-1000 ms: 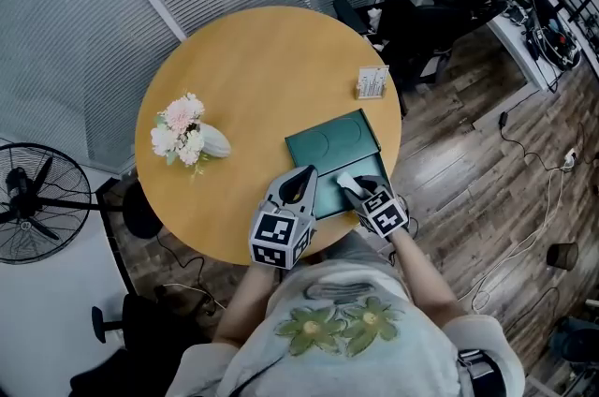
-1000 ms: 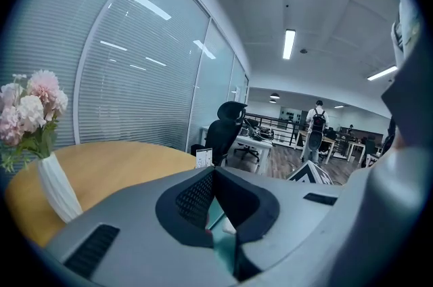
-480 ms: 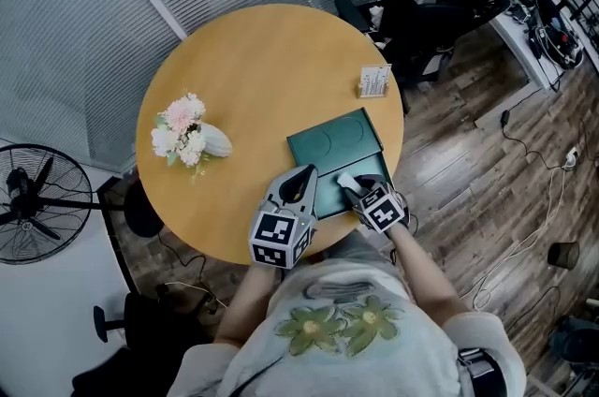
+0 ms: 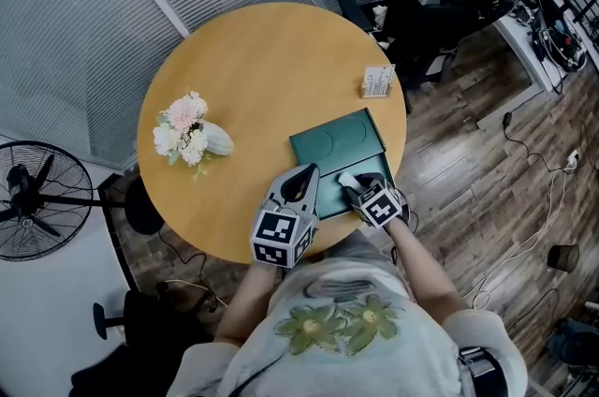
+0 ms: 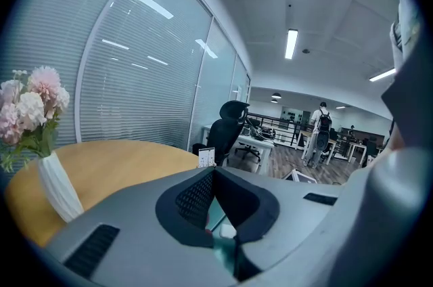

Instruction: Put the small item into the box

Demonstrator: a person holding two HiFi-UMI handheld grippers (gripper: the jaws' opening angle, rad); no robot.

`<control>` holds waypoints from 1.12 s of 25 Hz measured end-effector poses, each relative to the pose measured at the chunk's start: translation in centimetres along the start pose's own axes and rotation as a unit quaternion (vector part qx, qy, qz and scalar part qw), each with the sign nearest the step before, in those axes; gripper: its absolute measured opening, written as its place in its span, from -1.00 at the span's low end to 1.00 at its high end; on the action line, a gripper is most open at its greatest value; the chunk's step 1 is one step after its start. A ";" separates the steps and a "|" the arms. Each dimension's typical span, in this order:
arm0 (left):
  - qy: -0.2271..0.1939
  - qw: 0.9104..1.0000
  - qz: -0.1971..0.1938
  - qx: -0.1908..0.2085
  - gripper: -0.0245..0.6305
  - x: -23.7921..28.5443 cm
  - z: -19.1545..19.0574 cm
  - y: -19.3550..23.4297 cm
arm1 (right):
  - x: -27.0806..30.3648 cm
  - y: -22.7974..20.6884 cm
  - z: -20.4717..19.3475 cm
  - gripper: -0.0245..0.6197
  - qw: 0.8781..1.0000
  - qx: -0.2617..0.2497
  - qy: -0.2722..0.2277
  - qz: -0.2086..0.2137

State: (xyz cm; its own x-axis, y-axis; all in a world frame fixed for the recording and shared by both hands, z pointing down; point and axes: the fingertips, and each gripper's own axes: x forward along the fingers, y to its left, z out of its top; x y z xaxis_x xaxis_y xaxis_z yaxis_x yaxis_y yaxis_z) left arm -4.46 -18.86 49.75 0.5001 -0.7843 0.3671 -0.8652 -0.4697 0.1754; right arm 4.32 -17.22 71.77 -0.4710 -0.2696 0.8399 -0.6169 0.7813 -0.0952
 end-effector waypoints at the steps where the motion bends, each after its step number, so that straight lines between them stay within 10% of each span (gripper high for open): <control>1: 0.000 1.000 0.001 0.000 -0.93 0.0 0.0 0.0 | 0.1 0.0 0.0 -0.50 1.000 -0.001 0.003 0.001; 28: 0.003 1.000 0.013 -0.004 -0.93 -0.2 -0.3 1.7 | 2.9 0.2 -1.4 -0.50 0.996 -0.049 0.074 -0.004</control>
State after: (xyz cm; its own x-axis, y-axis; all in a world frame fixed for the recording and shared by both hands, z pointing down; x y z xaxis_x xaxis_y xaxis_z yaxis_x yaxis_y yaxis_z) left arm -6.07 -19.37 50.27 0.4772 -0.7940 0.3767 -0.8783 -0.4461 0.1722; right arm 3.72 -17.09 74.97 -0.3629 -0.1962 0.9109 -0.5533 0.8320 -0.0412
